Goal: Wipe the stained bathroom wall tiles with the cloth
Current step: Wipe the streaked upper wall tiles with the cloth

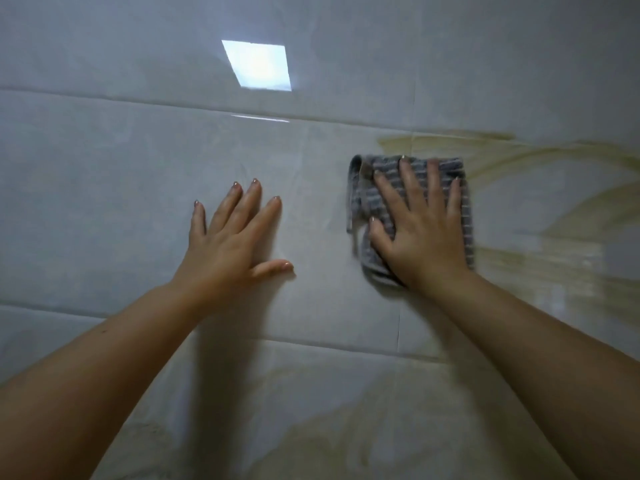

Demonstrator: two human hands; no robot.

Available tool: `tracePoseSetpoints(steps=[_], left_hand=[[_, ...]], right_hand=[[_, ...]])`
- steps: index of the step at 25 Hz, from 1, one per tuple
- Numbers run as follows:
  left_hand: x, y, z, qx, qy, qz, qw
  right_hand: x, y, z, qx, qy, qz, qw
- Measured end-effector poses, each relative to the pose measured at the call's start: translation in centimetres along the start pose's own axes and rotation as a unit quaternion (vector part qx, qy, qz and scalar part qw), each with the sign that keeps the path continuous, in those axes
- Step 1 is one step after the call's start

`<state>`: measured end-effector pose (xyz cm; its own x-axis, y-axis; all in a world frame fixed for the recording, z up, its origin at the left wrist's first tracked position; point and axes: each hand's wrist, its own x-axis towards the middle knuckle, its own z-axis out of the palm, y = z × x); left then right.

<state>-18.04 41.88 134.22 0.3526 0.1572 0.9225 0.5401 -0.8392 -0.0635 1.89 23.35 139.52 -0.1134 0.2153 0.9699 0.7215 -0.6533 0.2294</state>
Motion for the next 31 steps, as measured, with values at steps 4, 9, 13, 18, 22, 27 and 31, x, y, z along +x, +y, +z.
tracePoseSetpoints(steps=[4,9,13,18,22,27,31], left_hand=[[0.0,-0.5,0.7,-0.010,0.023,0.011,1.000],[0.0,-0.6,0.6,-0.015,0.025,0.008,1.000],[0.0,-0.6,1.0,-0.016,0.033,0.012,0.999],[0.1,-0.8,0.9,-0.016,0.039,0.018,0.999],[-0.1,-0.9,1.3,-0.028,0.052,0.021,0.998],[-0.1,-0.8,1.0,-0.020,0.043,0.028,0.998],[-0.2,-0.8,0.5,-0.046,0.031,0.016,0.998]], right_hand=[[1.4,-5.7,0.3,0.008,-0.015,-0.004,1.000],[7.8,-3.0,-0.5,-0.009,-0.028,-0.006,1.000],[4.6,-2.0,-0.3,-0.018,0.027,0.137,0.990],[4.6,-7.1,0.2,-0.007,-0.026,-0.042,0.999],[6.6,-0.7,-0.2,-0.001,0.007,0.127,0.992],[2.1,-4.3,0.5,-0.015,-0.022,0.005,1.000],[7.3,-0.2,-1.1,-0.010,-0.020,0.192,0.981]])
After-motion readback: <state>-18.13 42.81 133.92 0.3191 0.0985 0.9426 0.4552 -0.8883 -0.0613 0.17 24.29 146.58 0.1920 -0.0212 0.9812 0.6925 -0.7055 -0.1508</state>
